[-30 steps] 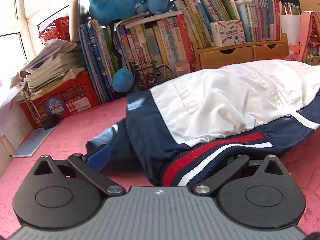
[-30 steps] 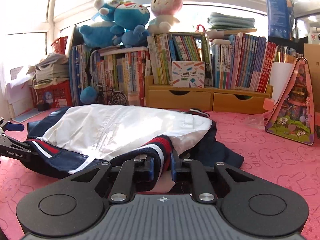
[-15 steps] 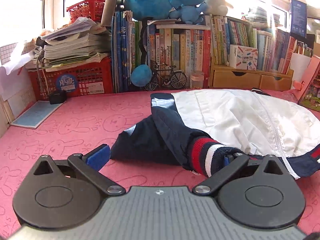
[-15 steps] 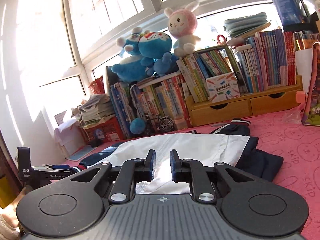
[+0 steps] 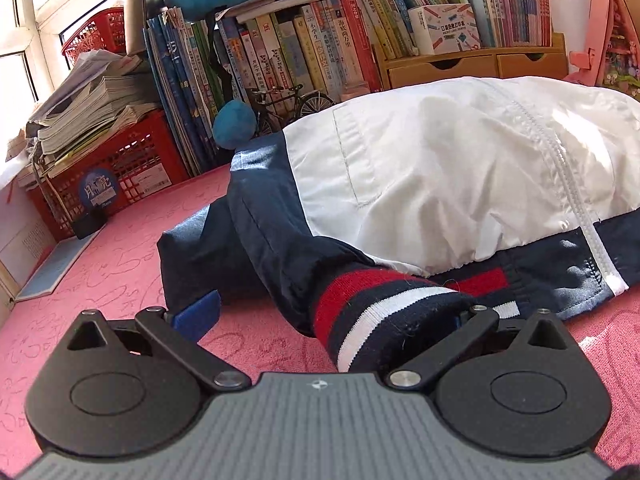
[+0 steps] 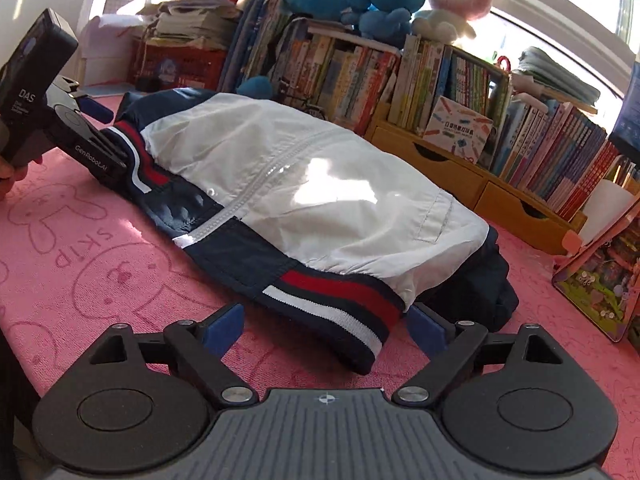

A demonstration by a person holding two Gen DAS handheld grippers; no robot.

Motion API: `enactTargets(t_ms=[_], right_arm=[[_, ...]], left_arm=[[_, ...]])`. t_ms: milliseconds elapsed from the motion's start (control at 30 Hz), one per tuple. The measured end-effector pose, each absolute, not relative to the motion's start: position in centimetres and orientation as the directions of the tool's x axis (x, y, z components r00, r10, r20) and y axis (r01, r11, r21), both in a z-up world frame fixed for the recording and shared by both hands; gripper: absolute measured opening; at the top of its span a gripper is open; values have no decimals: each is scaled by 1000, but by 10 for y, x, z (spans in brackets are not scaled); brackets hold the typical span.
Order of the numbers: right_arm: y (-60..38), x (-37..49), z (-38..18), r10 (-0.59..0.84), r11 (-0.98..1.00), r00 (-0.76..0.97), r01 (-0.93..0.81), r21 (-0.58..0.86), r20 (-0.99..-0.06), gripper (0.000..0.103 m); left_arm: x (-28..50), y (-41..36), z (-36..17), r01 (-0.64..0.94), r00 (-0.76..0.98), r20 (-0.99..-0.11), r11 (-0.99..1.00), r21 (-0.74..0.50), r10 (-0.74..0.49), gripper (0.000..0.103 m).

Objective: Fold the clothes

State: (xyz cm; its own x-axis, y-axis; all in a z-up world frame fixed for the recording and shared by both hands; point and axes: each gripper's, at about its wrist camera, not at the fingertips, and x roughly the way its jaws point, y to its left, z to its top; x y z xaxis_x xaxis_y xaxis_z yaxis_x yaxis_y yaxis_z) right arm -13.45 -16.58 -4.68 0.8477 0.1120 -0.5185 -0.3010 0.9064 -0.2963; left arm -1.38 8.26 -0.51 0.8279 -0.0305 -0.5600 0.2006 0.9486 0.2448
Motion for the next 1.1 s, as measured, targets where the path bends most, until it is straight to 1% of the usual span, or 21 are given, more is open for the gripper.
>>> enactTargets(t_ms=[33,233,367,600,667,967,1033,1100], right_arm=[[-167,-134,-50,104,912,850,-289,-291,-517,103],[-172,-125,-58,89,925,846,-266,-272,-526,103],[-166,-122,-59,78,915,854,-266,-304,-514,103],[-161,-113,-58,102,921,842,-282,-270,-529,103],[-161,-115,-60,139,919,843,-304,-249,-519,103],[-143,-111,-63,55,910,871,-245,-334,-489,103],[-141,-110,-64,41,907,882,-230,-354,-469,103],[-144,-114,-65,14,910,900,-192,-368,-436,103]], left_arm=[[-13,85,-6,201,822,-568,954,222,-41,103],[6,114,-9,204,737,-654,979,-23,-169,103],[4,112,-9,216,743,-648,976,-8,-170,103],[5,116,-10,222,746,-639,975,-27,-188,103],[7,116,-10,220,746,-639,975,-30,-188,103],[7,115,-10,218,748,-638,976,-25,-183,103],[4,115,-10,209,752,-637,978,-15,-170,103],[-3,113,-8,189,769,-625,982,22,-134,103]])
